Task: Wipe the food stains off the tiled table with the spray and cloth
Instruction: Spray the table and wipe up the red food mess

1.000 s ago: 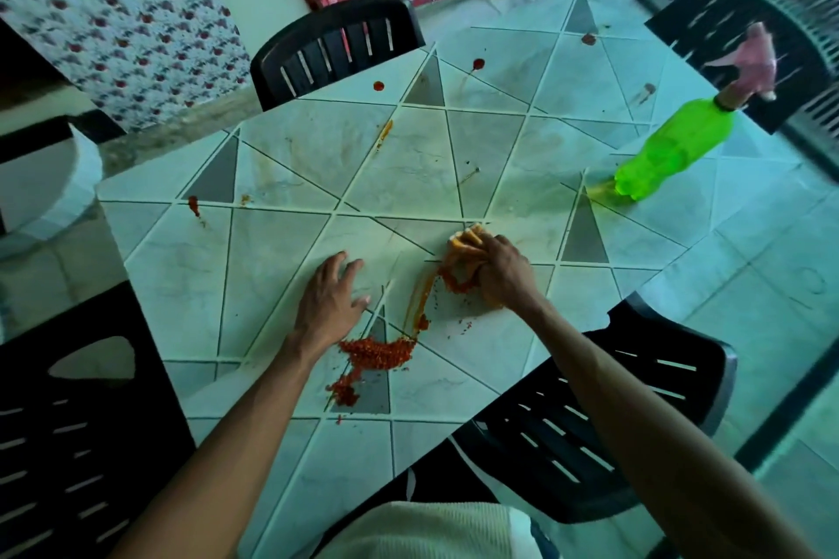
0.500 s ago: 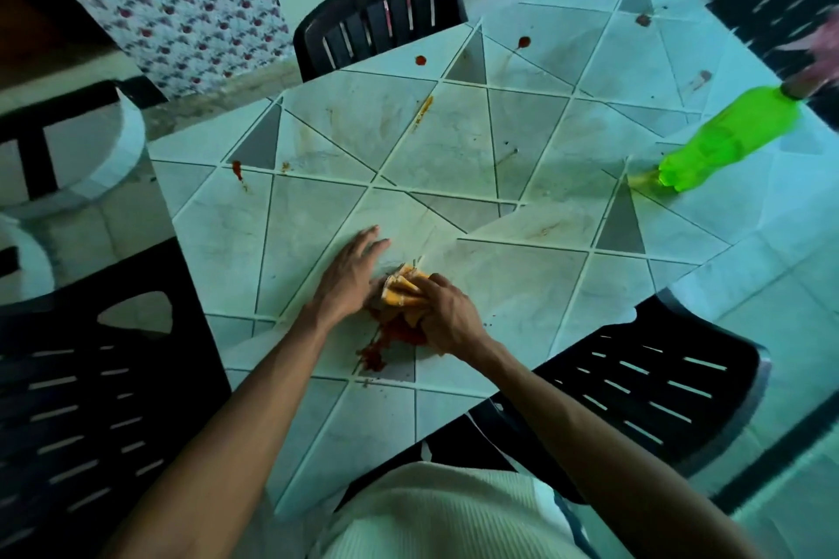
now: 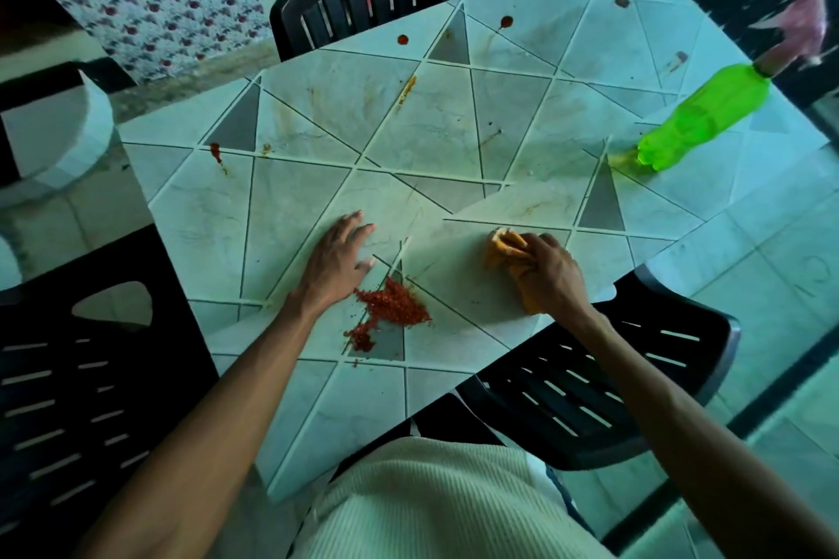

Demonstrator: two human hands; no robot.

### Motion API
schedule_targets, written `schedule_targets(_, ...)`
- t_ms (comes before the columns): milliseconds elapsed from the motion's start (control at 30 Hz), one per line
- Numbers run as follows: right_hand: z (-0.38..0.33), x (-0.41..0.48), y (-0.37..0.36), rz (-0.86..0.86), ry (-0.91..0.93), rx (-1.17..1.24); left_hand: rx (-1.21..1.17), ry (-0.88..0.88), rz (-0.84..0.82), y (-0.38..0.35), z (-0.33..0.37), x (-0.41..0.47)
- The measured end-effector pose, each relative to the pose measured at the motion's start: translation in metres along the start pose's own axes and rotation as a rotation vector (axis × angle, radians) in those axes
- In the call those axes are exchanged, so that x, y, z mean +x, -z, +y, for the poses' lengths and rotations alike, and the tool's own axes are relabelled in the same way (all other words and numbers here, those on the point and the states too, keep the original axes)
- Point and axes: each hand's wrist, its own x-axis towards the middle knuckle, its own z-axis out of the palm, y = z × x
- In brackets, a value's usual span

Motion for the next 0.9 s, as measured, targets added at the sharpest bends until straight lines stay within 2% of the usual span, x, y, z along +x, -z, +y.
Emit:
schedule_targets(133,-0.007,-0.018,-0.028,-0.080,-0.056,0.108,-0.036,0.037,0.035,0.000,-0.006,-0.011)
schedule_targets(533,-0.125,-0.037,-0.094,-0.218,0.062,0.281,-0.115,0.164,0.244,0.007,-0.043,-0.091)
schedule_targets(900,-0.161,-0.035,-0.132,-0.373,0.369,0.013,-0.142,0.252,0.316,-0.002,-0.047,-0.144)
